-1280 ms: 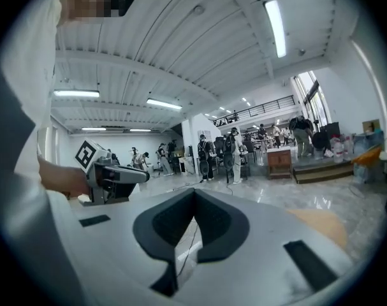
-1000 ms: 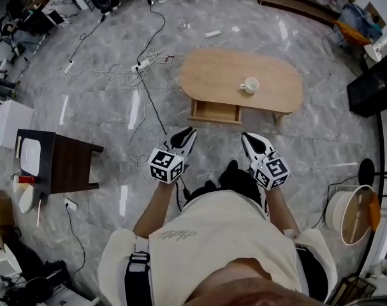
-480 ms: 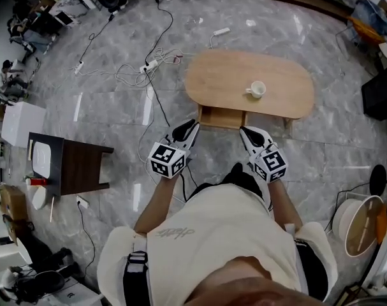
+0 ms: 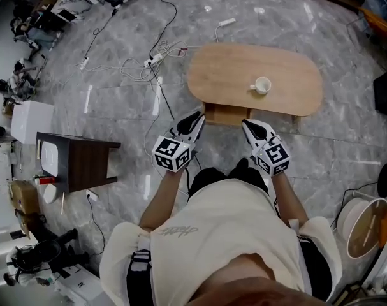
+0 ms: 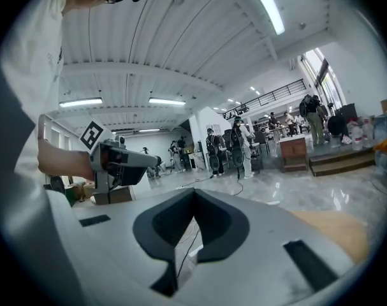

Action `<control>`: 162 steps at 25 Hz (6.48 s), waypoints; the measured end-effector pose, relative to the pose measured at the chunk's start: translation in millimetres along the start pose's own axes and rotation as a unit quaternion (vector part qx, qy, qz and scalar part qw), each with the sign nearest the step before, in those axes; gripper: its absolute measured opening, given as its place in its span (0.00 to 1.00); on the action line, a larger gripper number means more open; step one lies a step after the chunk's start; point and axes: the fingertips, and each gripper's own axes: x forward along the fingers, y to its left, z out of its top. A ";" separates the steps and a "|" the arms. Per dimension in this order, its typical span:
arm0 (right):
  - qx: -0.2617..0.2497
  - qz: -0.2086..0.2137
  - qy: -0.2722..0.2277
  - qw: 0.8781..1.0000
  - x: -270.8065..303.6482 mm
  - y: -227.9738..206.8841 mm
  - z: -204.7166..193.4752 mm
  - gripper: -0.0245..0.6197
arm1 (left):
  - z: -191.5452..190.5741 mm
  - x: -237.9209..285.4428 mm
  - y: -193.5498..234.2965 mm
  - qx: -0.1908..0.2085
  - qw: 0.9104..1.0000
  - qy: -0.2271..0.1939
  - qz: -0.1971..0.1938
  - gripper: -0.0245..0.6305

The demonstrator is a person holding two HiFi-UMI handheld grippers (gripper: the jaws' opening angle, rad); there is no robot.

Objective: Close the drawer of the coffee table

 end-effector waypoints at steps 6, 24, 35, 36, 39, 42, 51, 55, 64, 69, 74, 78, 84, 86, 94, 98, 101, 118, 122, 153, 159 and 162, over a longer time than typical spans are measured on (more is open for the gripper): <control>0.008 0.004 0.019 1.000 24.2 -21.9 -4.3 0.03 | 0.1 17.8 29.1 -0.015 1.000 -0.002 0.014 0.13; -0.010 -0.076 0.032 0.997 147.2 -27.8 52.5 0.03 | 23.3 46.9 194.4 -0.023 0.999 -0.011 -0.035 0.13; 0.119 -0.146 0.002 0.982 205.9 -38.4 36.0 0.03 | 8.7 77.6 277.5 -0.020 0.993 0.017 -0.114 0.13; 0.116 -0.143 0.005 0.983 213.2 -36.2 35.3 0.03 | 6.6 79.8 282.4 -0.022 0.993 0.015 -0.118 0.13; 0.081 -0.139 0.031 0.986 230.3 -30.5 33.6 0.03 | 0.6 81.8 289.4 -0.025 0.992 0.007 -0.125 0.08; 0.063 -0.134 0.037 0.988 239.2 -40.3 39.9 0.03 | -0.7 96.1 290.0 -0.028 0.992 0.010 -0.126 0.04; 0.083 -0.116 0.018 0.990 243.6 -113.8 41.4 0.03 | 27.5 140.2 273.8 -0.007 0.995 0.017 -0.102 0.04; 0.069 -0.102 0.011 0.992 250.3 -163.9 54.2 0.03 | 39.1 174.2 276.7 -0.006 0.996 0.026 -0.079 0.04; 0.118 -0.105 0.052 0.986 222.6 -265.7 -2.6 0.03 | 22.9 275.6 251.1 -0.031 0.995 0.074 -0.060 0.04; 0.166 -0.119 0.084 0.975 208.2 -300.5 -51.5 0.03 | -0.1 311.3 239.0 -0.050 0.992 0.097 -0.057 0.04; 0.226 -0.126 0.117 0.959 228.2 -310.4 -100.0 0.03 | -56.8 331.8 254.0 -0.093 0.984 0.142 -0.054 0.04; 0.219 -0.116 0.187 0.951 257.9 -307.7 -160.8 0.03 | -131.3 349.2 277.3 -0.104 0.972 0.205 -0.053 0.04; 0.236 -0.124 0.310 0.913 266.6 -293.2 -315.7 0.03 | -266.7 363.2 294.3 -0.116 0.947 0.293 -0.067 0.04; 0.227 -0.131 0.337 0.904 261.1 -295.1 -351.8 0.03 | -305.8 369.3 296.3 -0.136 0.939 0.308 -0.071 0.04; 0.267 -0.111 0.420 0.860 248.5 -279.1 -476.8 0.03 | -467.4 357.6 290.0 -0.187 0.894 0.400 -0.082 0.04; 0.291 -0.109 0.433 0.846 245.4 -276.7 -522.1 0.03 | -538.2 342.2 271.0 -0.207 0.866 0.445 -0.098 0.04; 0.320 -0.118 0.422 0.840 246.7 -267.9 -546.6 0.03 | -581.1 324.3 265.3 -0.230 0.848 0.468 -0.094 0.04; 0.409 -0.192 0.409 0.793 259.4 -262.4 -691.5 0.03 | -709.8 320.0 311.2 -0.291 0.833 0.471 -0.014 0.04; 0.411 -0.193 0.400 0.796 272.1 -264.7 -692.6 0.03 | -712.8 324.5 313.0 -0.299 0.830 0.470 -0.006 0.04; 0.377 -0.149 0.399 0.823 306.7 -322.2 -643.1 0.03 | -666.1 382.6 339.5 -0.267 0.844 0.466 -0.005 0.04; 0.368 -0.141 0.394 0.830 320.3 -341.8 -636.1 0.03 | -652.9 411.1 336.6 -0.255 0.852 0.456 -0.027 0.04; 0.367 -0.141 0.392 0.832 327.6 -349.8 -633.6 0.03 | -649.7 423.6 338.1 -0.251 0.855 0.453 -0.030 0.04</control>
